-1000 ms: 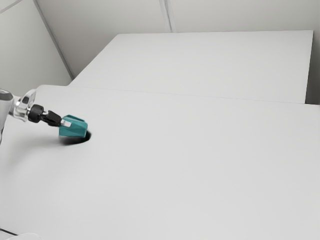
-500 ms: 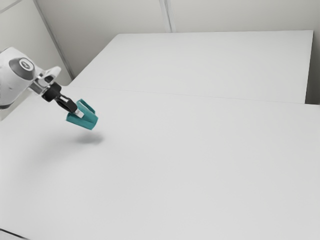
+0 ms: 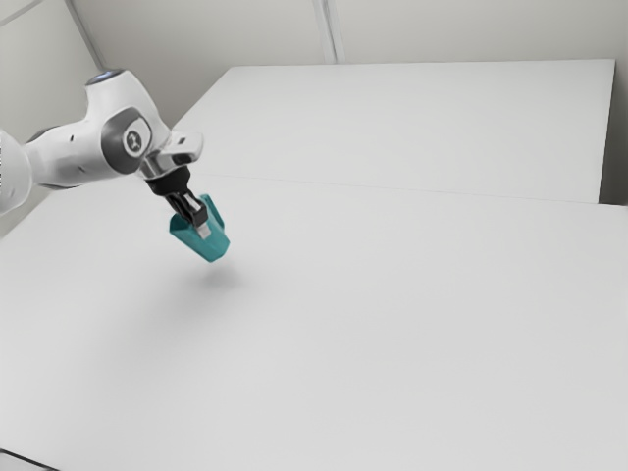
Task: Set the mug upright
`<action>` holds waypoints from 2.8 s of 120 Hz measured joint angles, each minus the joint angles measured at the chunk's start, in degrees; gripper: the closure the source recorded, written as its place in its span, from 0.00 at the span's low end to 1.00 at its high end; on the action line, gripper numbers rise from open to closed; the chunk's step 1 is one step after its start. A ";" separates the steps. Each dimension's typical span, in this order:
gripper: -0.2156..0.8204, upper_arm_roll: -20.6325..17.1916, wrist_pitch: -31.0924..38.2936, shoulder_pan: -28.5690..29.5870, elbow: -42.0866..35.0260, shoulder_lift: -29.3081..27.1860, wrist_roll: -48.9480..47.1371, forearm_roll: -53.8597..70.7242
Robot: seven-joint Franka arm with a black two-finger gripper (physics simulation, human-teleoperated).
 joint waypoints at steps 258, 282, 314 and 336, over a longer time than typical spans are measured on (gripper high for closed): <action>0.35 -10.60 5.67 -0.53 -11.79 -2.92 -33.90 6.13; 0.27 -11.24 3.86 -0.42 -11.63 -7.02 -34.03 5.78; 0.22 -11.22 -3.31 -1.72 0.55 -7.50 -33.84 5.52; 0.22 -10.31 -12.14 -3.48 12.83 -7.21 -34.30 5.89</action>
